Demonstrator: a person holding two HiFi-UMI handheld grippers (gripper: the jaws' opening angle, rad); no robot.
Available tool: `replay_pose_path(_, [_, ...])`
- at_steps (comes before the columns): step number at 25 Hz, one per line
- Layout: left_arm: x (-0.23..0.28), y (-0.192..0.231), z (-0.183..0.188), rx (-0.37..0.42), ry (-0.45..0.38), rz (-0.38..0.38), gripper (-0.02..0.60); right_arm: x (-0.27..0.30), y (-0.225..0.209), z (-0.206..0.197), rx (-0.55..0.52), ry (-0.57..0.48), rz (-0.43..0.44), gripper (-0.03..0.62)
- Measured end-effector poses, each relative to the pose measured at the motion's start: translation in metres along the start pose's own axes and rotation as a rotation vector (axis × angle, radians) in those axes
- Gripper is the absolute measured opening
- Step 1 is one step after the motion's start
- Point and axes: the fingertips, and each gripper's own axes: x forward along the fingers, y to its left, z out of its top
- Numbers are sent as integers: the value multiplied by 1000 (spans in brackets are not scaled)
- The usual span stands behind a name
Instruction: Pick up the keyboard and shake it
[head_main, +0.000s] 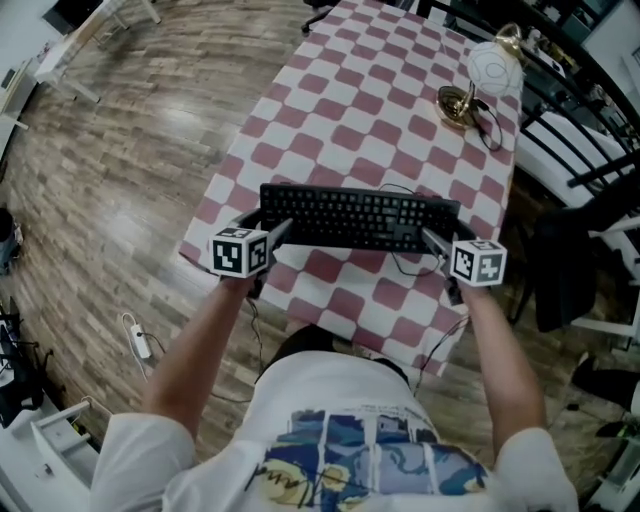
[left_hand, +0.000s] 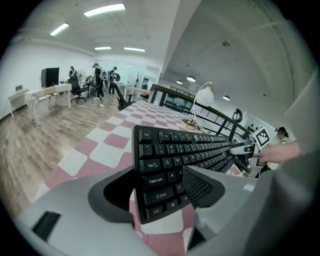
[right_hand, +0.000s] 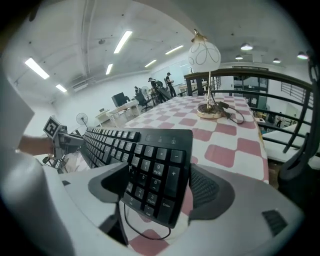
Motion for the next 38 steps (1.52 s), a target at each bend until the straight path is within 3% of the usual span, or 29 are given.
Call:
replay_pose_path(5, [-28,-13,10,4,-77,34,295,-16,6,20,-57,-44,38,373])
replay_pose_path(12, [-75,-16,32,12,-211,118,295,-41,32,72,-221,-181,87,355])
replay_pose_path(24, [-139,-22,65,23,-383,192,293,-82,71,137,-356,-358,131,327])
replay_pose_path(38, [-207,-47,116,137,-581,251,292,-142,102,196,-457,-539,138,314])
